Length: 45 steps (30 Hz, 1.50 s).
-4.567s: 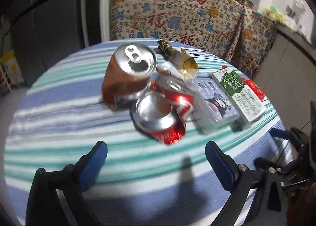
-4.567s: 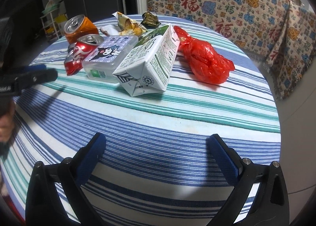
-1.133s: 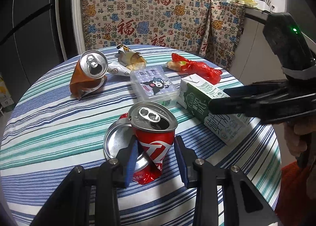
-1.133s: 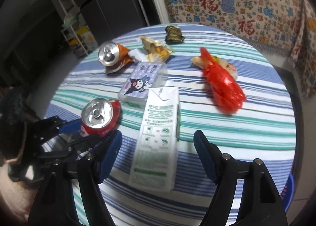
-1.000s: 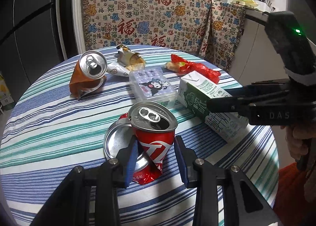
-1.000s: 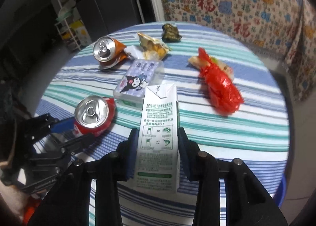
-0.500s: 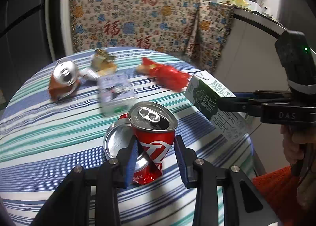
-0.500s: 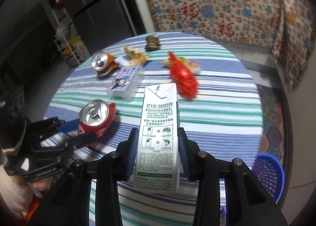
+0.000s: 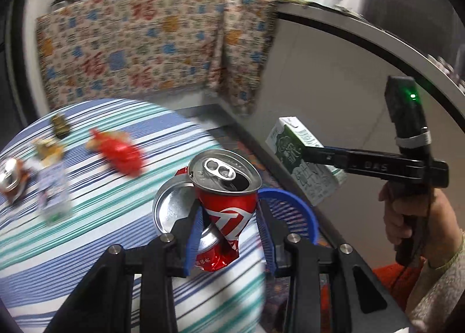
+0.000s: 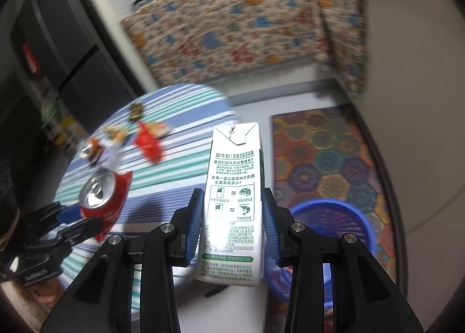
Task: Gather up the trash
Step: 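Carry both items over the blue wastebasket and open both tools to drop them, then move both tools back over the table toward the plastic box and red bag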
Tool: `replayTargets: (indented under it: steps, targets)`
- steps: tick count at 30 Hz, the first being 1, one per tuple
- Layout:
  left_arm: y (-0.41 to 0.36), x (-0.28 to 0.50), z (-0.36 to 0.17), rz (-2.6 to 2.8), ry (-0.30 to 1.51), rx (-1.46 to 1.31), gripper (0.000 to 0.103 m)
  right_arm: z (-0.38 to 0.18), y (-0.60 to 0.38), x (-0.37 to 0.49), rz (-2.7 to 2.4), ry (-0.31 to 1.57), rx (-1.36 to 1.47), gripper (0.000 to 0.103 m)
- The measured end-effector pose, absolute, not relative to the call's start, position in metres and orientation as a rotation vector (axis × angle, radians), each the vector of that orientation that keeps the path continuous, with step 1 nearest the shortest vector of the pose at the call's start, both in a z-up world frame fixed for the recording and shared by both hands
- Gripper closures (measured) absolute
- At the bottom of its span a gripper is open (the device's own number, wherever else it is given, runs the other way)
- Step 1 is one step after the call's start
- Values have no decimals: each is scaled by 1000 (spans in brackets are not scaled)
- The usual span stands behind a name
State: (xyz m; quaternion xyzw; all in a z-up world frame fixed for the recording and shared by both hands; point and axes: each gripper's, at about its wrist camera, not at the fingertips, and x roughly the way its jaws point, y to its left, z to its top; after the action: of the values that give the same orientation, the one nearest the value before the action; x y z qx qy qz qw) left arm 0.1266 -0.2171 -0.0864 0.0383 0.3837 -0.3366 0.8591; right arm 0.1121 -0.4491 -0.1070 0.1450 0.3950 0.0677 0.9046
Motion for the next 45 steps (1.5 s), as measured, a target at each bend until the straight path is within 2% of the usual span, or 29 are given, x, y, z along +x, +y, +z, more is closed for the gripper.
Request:
replayTargets:
  steps: [12,29,32,33,34,35,36,38,45]
  targets:
    - [-345,136,-142,-837,905,129,66,-140,-546,105,-22,888,393,63]
    - [-397,161,-204,-866,980,150,66,-174,-576,111,-49,965,425,63]
    - [-406,167,-214,-884,985,161,65,-178,-577,114,-43,967,432,59]
    - [-408,168,-217,-887,986,162,59,-179,-578,115,-45,966,436,53]
    - [-412,170,-221,-888,993,167,51,-180,-580,116,-47,963,441,40]
    - [-414,173,-226,-885,999,167,31,-181,-582,116,-58,956,447,36]
    - [-415,176,-230,-877,998,160,20,-180,-585,115,-68,949,452,35]
    - [-417,177,-233,-873,995,154,20,-177,-589,112,-87,936,463,34]
    - [-401,160,-206,-831,940,120,20,-149,-589,102,-185,841,352,16]
